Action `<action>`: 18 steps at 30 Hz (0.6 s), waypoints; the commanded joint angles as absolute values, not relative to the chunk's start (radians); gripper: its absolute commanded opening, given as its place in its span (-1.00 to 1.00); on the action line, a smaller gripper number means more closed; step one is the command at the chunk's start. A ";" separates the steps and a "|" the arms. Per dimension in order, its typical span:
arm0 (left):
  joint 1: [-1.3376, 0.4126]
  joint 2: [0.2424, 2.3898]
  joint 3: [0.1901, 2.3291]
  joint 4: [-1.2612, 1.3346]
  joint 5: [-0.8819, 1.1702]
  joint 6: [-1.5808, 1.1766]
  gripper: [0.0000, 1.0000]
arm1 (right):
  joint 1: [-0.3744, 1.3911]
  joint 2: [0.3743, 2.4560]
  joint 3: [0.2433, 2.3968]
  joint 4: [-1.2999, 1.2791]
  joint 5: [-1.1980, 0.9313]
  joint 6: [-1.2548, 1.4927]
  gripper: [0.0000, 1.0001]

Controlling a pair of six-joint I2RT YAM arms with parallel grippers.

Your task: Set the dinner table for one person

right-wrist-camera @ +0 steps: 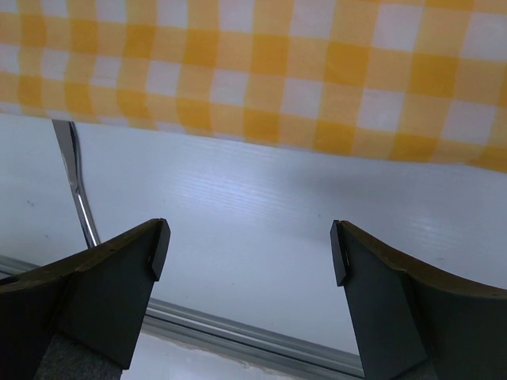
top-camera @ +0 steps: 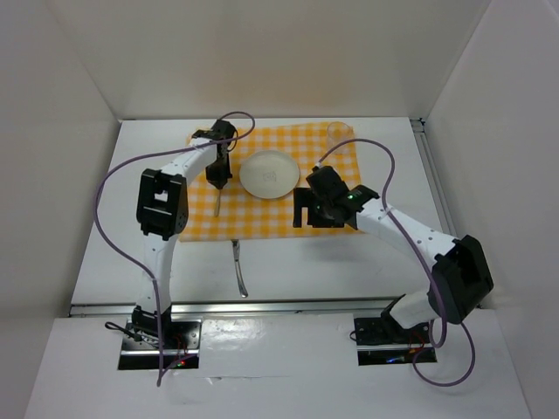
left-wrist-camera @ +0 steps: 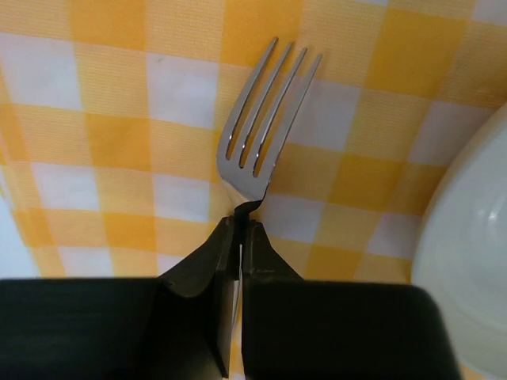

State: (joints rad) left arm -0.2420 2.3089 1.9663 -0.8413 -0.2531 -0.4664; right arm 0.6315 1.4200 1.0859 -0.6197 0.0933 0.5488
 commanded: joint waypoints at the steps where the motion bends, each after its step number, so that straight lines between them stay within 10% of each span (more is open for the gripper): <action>1: -0.244 2.336 1.983 -0.831 -0.227 -0.449 -0.68 | 0.683 1.460 1.121 -0.627 0.112 0.561 0.92; 6: -0.233 2.275 1.948 -0.824 -0.181 -0.459 0.11 | 0.831 1.508 1.186 -0.666 0.179 0.607 0.92; 18: -0.170 1.861 1.968 -0.962 -0.175 -0.426 0.28 | 1.158 1.857 1.411 -0.609 0.258 0.654 0.61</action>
State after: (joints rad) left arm -0.2207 2.0476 1.9537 -0.9169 -0.1925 -0.4442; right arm 1.1393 1.7927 1.3350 -0.6399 0.2073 0.6456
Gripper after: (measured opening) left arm 0.642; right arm 0.822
